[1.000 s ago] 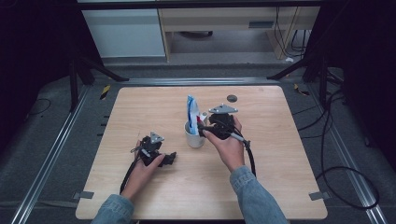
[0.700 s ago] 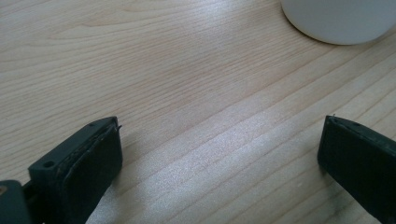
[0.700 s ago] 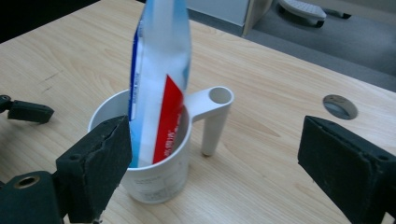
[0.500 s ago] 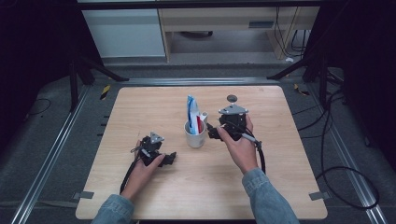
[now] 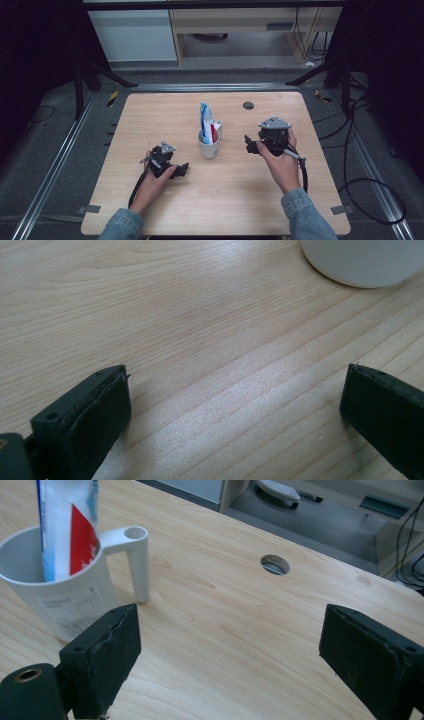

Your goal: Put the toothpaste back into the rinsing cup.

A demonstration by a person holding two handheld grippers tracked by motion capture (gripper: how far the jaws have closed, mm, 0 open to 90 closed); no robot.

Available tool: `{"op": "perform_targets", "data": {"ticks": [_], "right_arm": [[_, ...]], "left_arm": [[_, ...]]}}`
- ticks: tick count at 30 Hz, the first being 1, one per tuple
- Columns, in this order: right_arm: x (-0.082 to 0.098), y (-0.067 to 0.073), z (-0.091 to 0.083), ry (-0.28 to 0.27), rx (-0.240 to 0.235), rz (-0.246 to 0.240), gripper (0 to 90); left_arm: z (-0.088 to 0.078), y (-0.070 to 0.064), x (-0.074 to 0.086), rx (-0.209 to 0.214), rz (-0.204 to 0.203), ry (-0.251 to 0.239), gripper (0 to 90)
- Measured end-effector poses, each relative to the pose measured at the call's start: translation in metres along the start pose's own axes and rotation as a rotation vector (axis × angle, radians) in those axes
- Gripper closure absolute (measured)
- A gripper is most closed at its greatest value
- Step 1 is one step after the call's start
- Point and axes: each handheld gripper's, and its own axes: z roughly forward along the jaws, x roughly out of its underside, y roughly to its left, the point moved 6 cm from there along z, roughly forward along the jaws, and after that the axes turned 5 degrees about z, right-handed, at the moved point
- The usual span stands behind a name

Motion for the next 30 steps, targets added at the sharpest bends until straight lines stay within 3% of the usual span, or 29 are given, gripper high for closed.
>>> {"op": "perform_targets", "data": {"ticks": [15,30], "right_arm": [[0.038,-0.03,-0.014,0.018,0.042,0.03,10.7],[0.09,-0.039,-0.003,0.088,0.01,0.134,10.0]], "left_arm": [[0.0,0.0,0.0,0.0,0.0,0.0,0.0],[0.0,0.0,0.0,0.0,0.0,0.0,0.0]]}}
